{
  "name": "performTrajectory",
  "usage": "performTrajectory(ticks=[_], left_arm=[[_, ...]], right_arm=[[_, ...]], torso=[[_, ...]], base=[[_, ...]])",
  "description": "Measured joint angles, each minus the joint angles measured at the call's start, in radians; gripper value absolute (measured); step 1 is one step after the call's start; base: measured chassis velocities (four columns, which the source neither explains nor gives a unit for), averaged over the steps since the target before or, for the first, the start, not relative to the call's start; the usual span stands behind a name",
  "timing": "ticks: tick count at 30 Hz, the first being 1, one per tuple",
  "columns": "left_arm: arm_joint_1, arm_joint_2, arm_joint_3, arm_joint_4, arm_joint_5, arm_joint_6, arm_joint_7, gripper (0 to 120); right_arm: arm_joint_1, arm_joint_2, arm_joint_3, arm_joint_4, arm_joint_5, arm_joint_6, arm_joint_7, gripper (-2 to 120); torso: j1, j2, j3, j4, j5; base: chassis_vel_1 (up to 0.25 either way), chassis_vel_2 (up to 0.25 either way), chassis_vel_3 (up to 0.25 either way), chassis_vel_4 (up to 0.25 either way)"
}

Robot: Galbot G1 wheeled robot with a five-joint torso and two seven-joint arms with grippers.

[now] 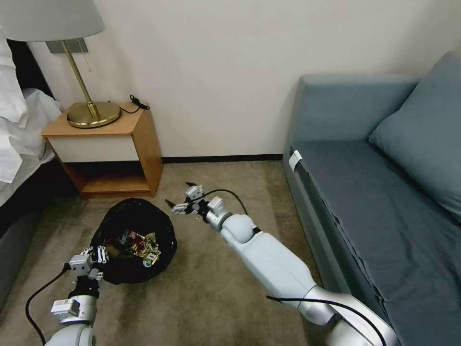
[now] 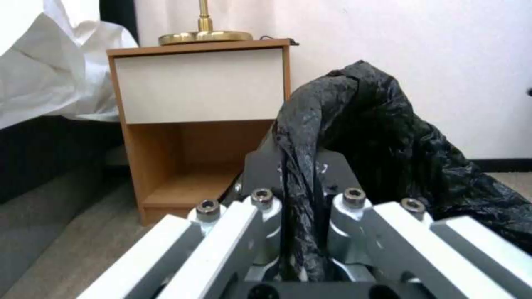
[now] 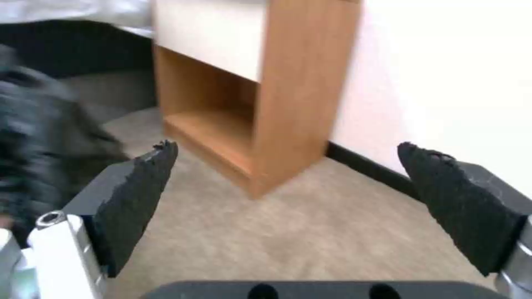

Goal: Pick up the trash bin, then pick up the garbage on the floor and place it into the trash bin.

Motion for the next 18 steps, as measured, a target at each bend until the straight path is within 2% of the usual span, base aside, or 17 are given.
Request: performTrajectory(ticks=[18], left_arm=[[-0.014, 0.015, 0.006, 0.006, -0.011, 0.003, -0.001, 5]], right_arm=[[-0.077, -0.070, 0.188, -0.029, -0.055, -0.051, 0.062, 100]], torso=[[0.000, 0.000, 0.000, 0.0000, -0.0001]], base=[[0.000, 0.000, 0.000, 0.000]])
